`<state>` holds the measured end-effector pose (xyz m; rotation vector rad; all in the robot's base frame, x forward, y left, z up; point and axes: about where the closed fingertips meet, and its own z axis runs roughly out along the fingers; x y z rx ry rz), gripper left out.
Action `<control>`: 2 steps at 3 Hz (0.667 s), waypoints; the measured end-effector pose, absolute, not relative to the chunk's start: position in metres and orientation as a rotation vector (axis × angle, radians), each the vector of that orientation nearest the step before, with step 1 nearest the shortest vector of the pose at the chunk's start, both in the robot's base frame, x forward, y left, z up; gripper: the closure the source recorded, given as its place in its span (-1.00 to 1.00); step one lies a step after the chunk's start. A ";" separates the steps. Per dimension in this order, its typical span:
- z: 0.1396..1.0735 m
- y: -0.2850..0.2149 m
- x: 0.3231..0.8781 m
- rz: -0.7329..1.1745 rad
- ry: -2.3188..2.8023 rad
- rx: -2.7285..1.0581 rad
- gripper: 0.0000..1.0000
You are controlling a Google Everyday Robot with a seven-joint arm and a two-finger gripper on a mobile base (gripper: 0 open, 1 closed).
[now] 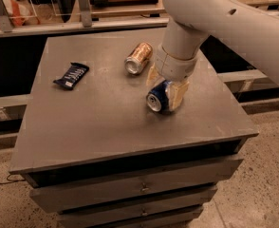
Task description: Pick pepsi can
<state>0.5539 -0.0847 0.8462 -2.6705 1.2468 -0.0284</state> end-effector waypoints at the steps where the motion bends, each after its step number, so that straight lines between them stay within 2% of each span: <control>1: 0.849 -0.083 0.558 -0.046 1.251 -2.683 0.28; 2: 0.863 -0.085 0.564 -0.038 1.366 -2.610 0.74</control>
Offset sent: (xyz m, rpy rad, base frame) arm 0.0206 -0.0047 0.0421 0.0393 0.0192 -0.2824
